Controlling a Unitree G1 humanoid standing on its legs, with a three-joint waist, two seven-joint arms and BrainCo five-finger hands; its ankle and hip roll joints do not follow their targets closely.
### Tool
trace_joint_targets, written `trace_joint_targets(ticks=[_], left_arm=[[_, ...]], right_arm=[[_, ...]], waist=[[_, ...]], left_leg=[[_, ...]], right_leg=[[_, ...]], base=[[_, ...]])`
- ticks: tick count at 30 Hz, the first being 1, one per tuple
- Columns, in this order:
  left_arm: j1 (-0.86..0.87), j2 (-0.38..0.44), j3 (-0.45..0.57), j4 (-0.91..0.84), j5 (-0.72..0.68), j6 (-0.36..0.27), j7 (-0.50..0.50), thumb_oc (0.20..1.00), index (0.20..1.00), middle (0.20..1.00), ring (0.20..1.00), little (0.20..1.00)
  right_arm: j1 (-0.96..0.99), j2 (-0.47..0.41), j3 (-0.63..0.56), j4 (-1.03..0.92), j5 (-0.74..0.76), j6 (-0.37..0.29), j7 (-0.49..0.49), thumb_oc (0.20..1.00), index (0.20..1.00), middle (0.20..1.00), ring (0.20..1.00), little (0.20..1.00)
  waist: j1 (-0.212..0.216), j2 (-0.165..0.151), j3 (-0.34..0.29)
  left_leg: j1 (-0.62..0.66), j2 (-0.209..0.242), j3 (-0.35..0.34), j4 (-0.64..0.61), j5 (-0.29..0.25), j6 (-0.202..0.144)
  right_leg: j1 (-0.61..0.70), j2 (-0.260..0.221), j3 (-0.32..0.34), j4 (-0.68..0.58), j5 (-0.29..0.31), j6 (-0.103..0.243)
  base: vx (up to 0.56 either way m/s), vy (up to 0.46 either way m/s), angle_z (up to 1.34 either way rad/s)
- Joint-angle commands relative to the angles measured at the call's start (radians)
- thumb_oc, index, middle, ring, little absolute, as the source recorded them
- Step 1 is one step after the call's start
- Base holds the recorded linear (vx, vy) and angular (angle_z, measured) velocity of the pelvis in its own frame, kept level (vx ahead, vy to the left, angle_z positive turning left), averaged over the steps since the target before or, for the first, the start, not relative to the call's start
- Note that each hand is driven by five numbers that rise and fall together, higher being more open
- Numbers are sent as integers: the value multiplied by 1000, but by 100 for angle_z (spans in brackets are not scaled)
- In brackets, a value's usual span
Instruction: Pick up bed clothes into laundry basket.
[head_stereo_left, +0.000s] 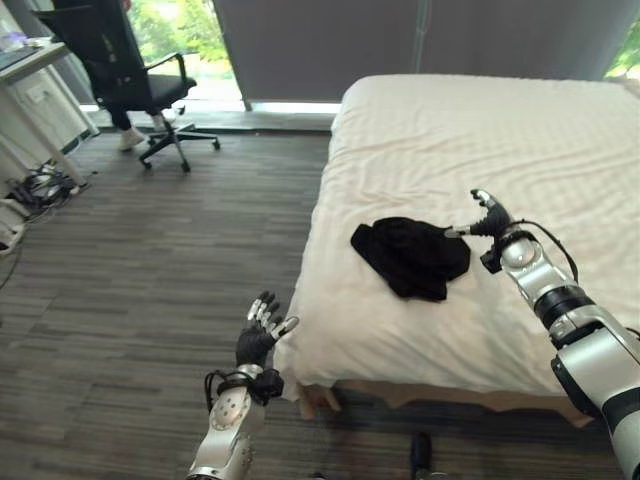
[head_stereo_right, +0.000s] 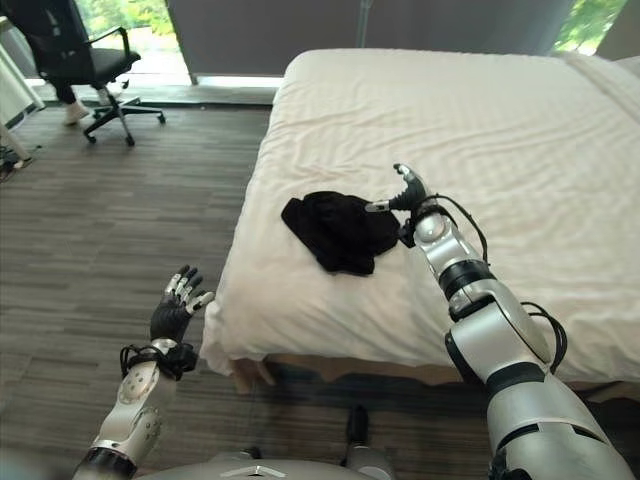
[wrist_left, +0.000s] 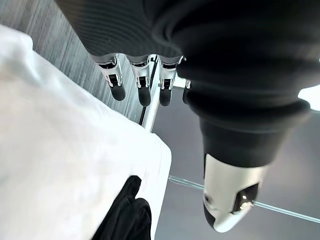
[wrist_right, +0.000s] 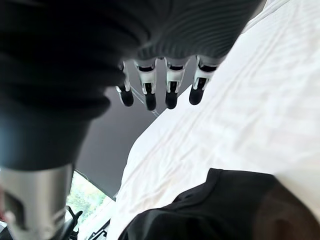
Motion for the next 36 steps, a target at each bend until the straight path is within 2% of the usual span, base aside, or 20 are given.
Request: trace_joint_targets(ticks=[1,5,8,10,11,12,14,15,16,17,19,20,24,25,29,31,35,36], left_arm=[[-38,79,8,-82,-2,-62,-6,1000,1000,1000,1000,1000],[-21,90,25,-109,2,-69,1,1000,1000,1000,1000,1000],[-37,92,27,-132,-51,-84,0,1000,1000,1000,1000,1000],[-41,89,24,-137,-59,-84,0,1000,1000,1000,1000,1000],[-45,85,23,-151,-75,-85,-3,1000,1000,1000,1000,1000],[-45,85,23,-151,-76,-85,-3,1000,1000,1000,1000,1000],[-50,58,-14,-148,-80,-79,0,1000,1000,1000,1000,1000],[-50,58,-15,-148,-79,-79,1,1000,1000,1000,1000,1000],[-50,53,-23,-146,-77,-79,-1,1000,1000,1000,1000,1000],[-39,43,-37,-146,-81,-78,-7,1000,1000,1000,1000,1000],[-29,38,-40,-159,-76,-74,-18,1000,1000,1000,1000,1000],[-29,37,-40,-159,-76,-74,-18,1000,1000,1000,1000,1000],[-26,23,-34,-180,-72,-80,-28,1000,1000,1000,1000,1000],[-31,23,-30,-188,-66,-81,-34,1000,1000,1000,1000,1000],[-41,18,-38,-199,-45,-79,-44,1000,1000,1000,1000,1000],[-50,4,-55,-197,-57,-74,-55,1000,1000,1000,1000,1000],[-52,-5,-55,-193,-68,-79,-61,1000,1000,1000,1000,1000],[-55,-12,-58,-187,-68,-79,-62,1000,1000,1000,1000,1000]], right_arm=[[-197,-10,29,88,-8,0,-50,1000,1000,1000,1000,1000],[-298,32,80,81,-77,20,-68,1000,1000,1000,1000,1000],[-390,47,144,76,-169,32,-80,1000,1000,1000,1000,1000],[-396,48,150,74,-179,36,-81,1000,1000,1000,1000,1000],[-407,48,145,85,-169,43,-83,1000,1000,1000,1000,1000],[-407,48,145,85,-169,43,-83,1000,1000,1000,1000,1000],[-382,58,146,107,-197,56,-87,1000,1000,1000,1000,1000],[-381,58,146,106,-197,56,-87,1000,1000,1000,1000,1000],[-379,61,161,109,-223,61,-77,1000,1000,1000,1000,1000],[-363,62,228,108,-329,62,-59,1000,1000,1000,1000,1000],[-349,48,300,120,-467,66,-39,1000,1000,1000,1000,1000],[-348,48,300,121,-467,65,-39,1000,1000,1000,1000,1000],[-311,-28,402,130,-714,67,-31,1000,1000,1000,1000,1000],[-312,-70,431,101,-788,59,-26,1000,1000,1000,1000,1000],[-272,-133,450,69,-872,70,-30,1000,1000,1000,1000,1000],[-246,-120,470,91,-960,82,-17,1000,1000,1000,1000,1000],[-227,-118,483,79,-1006,67,-10,1000,1000,1000,1000,1000],[-200,-107,471,69,-1009,62,-3,200,200,200,200,200]], waist=[[13,-21,24],[44,33,35],[61,88,60],[64,100,62],[67,123,73],[69,123,70],[76,153,85],[77,153,84],[79,163,90],[74,181,96],[68,198,95],[68,199,94],[47,216,90],[29,215,96],[2,214,106],[-5,223,104],[-15,231,103],[-21,234,102]], left_leg=[[-113,-41,-69,-13,136,-4],[-172,-45,-96,-13,168,-22],[-285,-54,-116,-13,212,-44],[-314,-53,-118,-13,227,-50],[-367,-55,-111,-13,234,-55],[-370,-55,-110,-13,234,-55],[-400,-52,-92,-13,237,-56],[-400,-52,-91,-13,236,-56],[-403,-49,-88,-13,240,-57],[-399,-51,-88,-13,250,-59],[-399,-55,-89,-13,252,-60],[-399,-55,-90,-13,252,-60],[-403,-62,-78,-13,243,-61],[-403,-64,-68,-13,235,-60],[-398,-67,-56,-13,225,-58],[-392,-74,-57,-13,219,-54],[-380,-81,-55,-13,212,-51],[-373,-85,-51,-13,208,-49]], right_leg=[[120,-48,5,25,-142,36],[76,-51,-10,20,-139,35],[-32,-55,-9,20,-121,34],[-62,-55,-7,20,-114,34],[-116,-57,2,20,-111,37],[-121,-57,3,20,-111,37],[-159,-60,26,20,-107,40],[-159,-60,27,20,-107,40],[-164,-60,31,20,-106,40],[-167,-62,39,20,-104,37],[-172,-68,41,20,-103,35],[-172,-68,41,20,-104,36],[-180,-77,51,20,-103,38],[-186,-79,60,20,-101,40],[-187,-83,70,20,-99,41],[-182,-92,71,20,-98,43],[-174,-100,73,20,-98,44],[-169,-104,76,20,-98,45]], base=[[-57,-21,38],[-67,-37,29],[-191,-45,21],[-126,-36,16],[-84,-4,14],[-91,8,10],[-12,25,-1],[-6,20,-16],[6,37,-22],[6,52,-20],[11,51,-14],[17,37,-2],[28,62,3],[15,47,4],[4,41,-1],[7,59,-5],[14,49,-4],[18,62,0]])
